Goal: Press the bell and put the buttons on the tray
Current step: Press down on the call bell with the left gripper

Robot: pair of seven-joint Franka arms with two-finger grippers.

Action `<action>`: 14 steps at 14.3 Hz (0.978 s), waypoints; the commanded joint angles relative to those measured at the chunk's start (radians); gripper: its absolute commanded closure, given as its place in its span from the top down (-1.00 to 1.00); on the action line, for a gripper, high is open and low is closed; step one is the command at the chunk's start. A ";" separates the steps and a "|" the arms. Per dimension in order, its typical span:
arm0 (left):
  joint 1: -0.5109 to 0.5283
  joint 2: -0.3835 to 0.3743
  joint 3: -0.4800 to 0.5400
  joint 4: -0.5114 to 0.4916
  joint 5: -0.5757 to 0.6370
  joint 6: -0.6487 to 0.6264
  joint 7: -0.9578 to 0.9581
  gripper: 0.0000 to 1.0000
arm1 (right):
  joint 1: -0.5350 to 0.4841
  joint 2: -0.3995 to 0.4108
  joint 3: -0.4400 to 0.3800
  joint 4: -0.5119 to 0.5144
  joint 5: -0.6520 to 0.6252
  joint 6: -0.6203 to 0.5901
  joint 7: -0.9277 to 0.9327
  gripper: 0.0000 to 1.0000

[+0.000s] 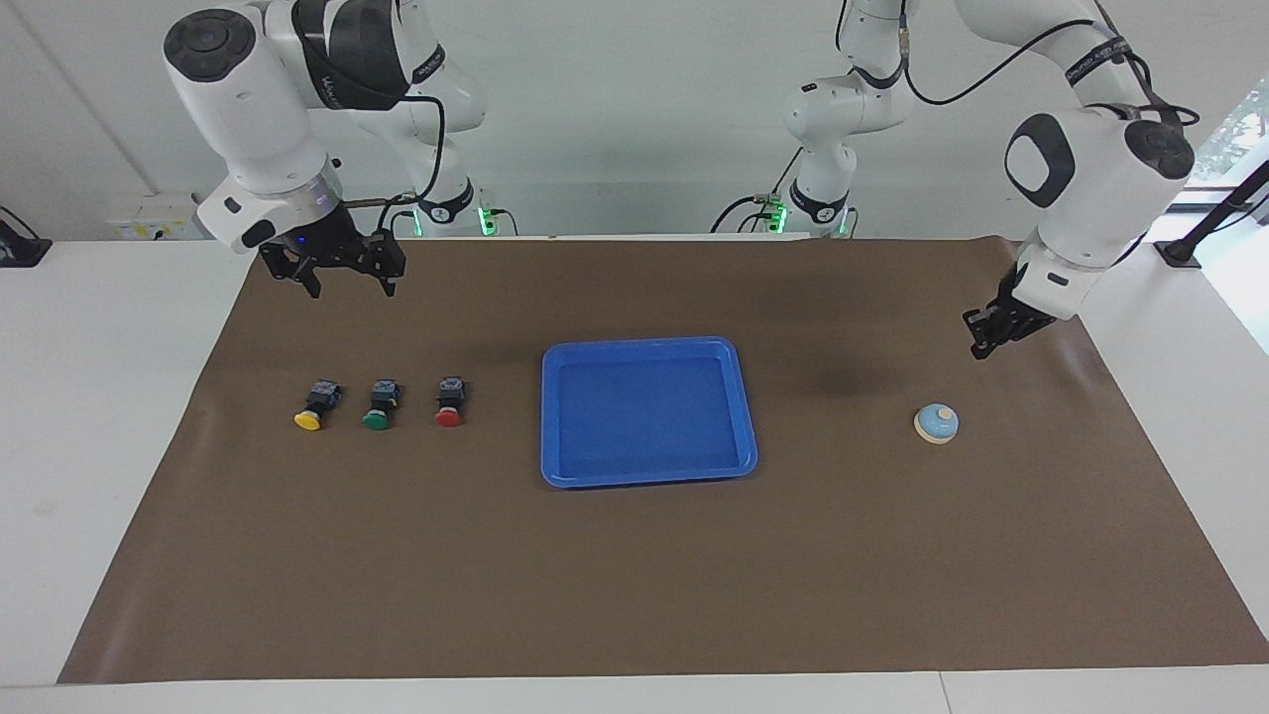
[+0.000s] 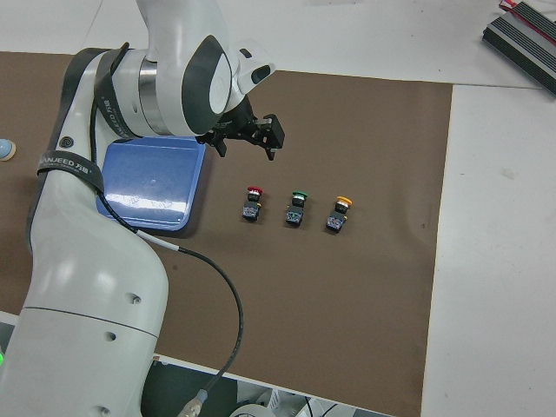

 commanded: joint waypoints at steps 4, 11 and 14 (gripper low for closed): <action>0.021 0.093 -0.004 -0.087 0.013 0.212 0.024 -1.00 | -0.014 -0.007 0.005 0.000 0.009 -0.016 -0.017 1.00; 0.009 0.144 -0.004 -0.200 0.013 0.390 0.021 -1.00 | -0.014 -0.007 0.005 0.000 0.009 -0.016 -0.017 1.00; 0.018 0.172 -0.004 -0.188 0.015 0.387 0.025 -1.00 | -0.014 -0.007 0.005 0.000 0.009 -0.016 -0.017 1.00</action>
